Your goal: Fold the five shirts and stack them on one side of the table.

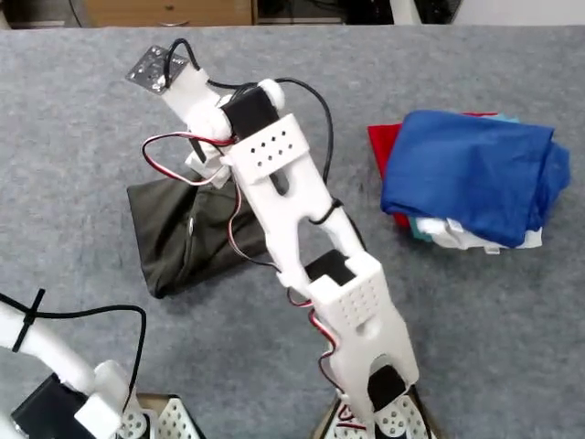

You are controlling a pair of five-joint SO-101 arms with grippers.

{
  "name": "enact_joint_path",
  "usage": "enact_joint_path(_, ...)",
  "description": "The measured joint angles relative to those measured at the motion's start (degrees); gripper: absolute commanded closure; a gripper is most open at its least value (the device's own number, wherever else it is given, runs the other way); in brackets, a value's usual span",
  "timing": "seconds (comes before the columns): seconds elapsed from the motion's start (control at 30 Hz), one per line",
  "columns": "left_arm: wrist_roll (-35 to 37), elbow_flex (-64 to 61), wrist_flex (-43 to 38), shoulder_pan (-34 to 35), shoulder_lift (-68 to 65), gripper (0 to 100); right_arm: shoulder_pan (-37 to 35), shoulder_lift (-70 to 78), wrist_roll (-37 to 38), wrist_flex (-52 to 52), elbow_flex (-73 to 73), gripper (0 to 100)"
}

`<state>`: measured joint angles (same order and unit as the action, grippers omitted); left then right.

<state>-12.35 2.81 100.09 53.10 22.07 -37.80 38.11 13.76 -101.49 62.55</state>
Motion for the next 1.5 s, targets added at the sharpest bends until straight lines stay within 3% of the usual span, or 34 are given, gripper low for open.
enact_joint_path(0.7, 0.0, 0.0, 0.0, 0.0, 0.0, 98, 0.0, 0.0, 7.4, 0.4, -7.9, 99.7)
enact_joint_path(0.97, 0.0, 0.0, 0.0, 0.0, 0.0, 98, -2.1, 0.1, 7.4, 6.3, -8.1, 99.6)
enact_joint_path(1.5, 0.0, 0.0, 0.0, 0.0, 0.0, 98, -5.4, 17.2, 7.4, 12.0, -1.1, 99.6)
